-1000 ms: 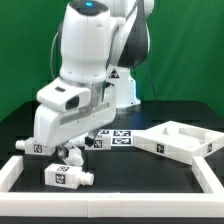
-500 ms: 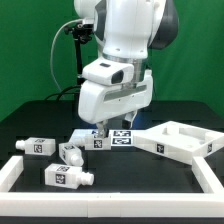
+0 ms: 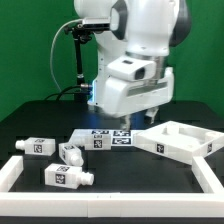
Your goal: Assemble one leg
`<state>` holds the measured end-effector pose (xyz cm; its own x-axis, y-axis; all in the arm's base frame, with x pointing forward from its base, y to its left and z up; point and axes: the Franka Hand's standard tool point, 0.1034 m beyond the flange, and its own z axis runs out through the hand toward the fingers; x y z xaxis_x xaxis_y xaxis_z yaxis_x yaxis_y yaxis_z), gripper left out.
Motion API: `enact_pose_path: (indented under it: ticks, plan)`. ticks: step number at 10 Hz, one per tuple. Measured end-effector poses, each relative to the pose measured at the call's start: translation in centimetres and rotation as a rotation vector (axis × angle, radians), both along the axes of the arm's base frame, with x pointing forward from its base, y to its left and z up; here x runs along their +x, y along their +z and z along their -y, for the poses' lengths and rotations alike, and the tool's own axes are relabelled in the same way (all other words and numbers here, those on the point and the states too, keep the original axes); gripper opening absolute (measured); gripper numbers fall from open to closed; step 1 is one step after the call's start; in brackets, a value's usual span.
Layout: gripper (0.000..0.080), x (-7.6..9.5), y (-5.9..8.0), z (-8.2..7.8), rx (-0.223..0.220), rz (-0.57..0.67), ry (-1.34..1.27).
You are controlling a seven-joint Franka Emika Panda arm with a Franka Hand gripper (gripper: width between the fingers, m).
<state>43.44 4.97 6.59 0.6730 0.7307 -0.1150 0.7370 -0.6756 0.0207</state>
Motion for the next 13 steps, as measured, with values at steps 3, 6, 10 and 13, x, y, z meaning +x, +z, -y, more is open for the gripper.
enact_pose_path:
  ticks: [3,6,10,13]
  plan:
    - [0.0649,-0.7,-2.6,-3.8,0.026,0.046,-0.014]
    - [0.0649,0.5,-5.7,-3.9,0.031,0.049,-0.011]
    - [0.0515,0.6,-6.0,-3.5,0.031,0.049,-0.008]
    - [0.0228,0.6,-6.0,-3.5,0.031,0.048,-0.008]
